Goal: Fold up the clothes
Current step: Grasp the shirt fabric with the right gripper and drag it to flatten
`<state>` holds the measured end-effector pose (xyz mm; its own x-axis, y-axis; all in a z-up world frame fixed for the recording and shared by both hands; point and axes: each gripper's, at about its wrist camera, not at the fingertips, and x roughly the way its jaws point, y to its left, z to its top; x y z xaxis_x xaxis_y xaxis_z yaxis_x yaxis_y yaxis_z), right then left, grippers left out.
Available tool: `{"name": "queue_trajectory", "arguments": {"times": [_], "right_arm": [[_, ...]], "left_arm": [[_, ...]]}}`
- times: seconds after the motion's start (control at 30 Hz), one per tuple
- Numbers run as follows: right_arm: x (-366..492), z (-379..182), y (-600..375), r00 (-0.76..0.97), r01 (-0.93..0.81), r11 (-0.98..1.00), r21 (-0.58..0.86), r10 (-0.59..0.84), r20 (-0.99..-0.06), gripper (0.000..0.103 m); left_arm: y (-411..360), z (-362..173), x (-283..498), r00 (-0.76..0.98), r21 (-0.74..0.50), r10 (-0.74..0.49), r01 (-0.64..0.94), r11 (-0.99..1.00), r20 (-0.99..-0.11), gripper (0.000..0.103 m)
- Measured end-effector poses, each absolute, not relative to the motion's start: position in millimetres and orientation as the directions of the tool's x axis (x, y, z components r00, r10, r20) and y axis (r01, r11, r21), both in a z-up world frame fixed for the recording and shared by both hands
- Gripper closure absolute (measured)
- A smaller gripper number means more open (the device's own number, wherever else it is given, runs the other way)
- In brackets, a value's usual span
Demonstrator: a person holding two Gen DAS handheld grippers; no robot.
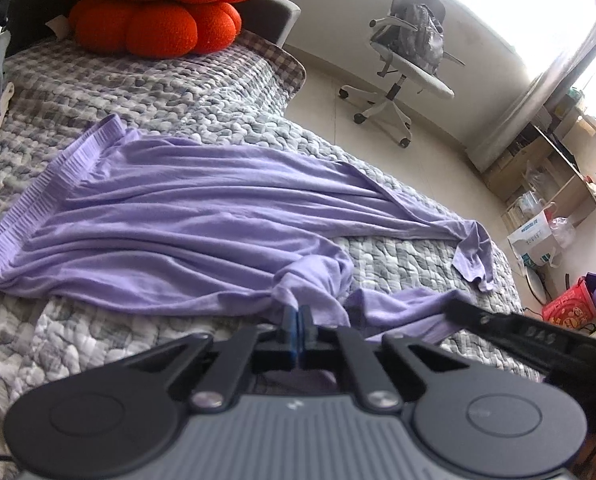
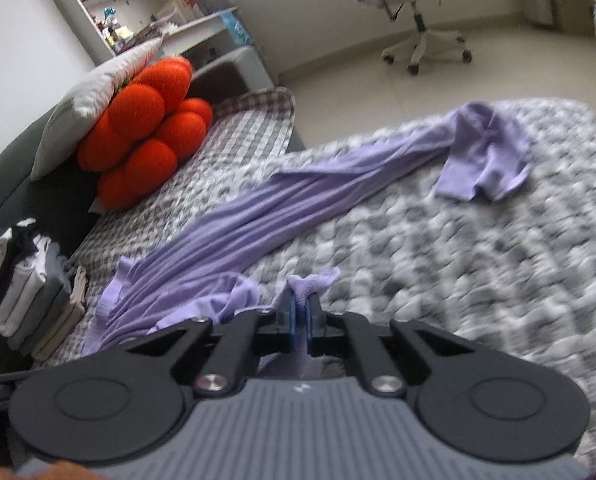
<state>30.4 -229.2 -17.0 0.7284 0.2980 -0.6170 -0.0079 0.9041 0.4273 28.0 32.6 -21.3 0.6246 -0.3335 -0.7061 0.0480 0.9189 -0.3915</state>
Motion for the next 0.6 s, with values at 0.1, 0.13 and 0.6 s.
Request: {"name": "queue_trajectory", "arguments": {"times": [0.1, 0.13, 0.6], "right_arm": [[26, -9, -238, 0.761, 0.01, 0.916, 0.402, 0.254, -0.597, 0.097], [25, -7, -240, 0.771, 0.017, 0.92, 0.393, 0.238, -0.591, 0.097], [14, 8, -301, 0.857, 0.21, 0.934, 0.288, -0.035, -0.514, 0.097]], "left_arm": [[32, -21, 27, 0.624, -0.392, -0.337, 0.053, 0.919, -0.705, 0.102], [31, -21, 27, 0.623, -0.392, -0.339, 0.057, 0.918, -0.705, 0.102], [8, -24, 23, 0.567, -0.378, -0.395, 0.154, 0.913, -0.723, 0.102]]}}
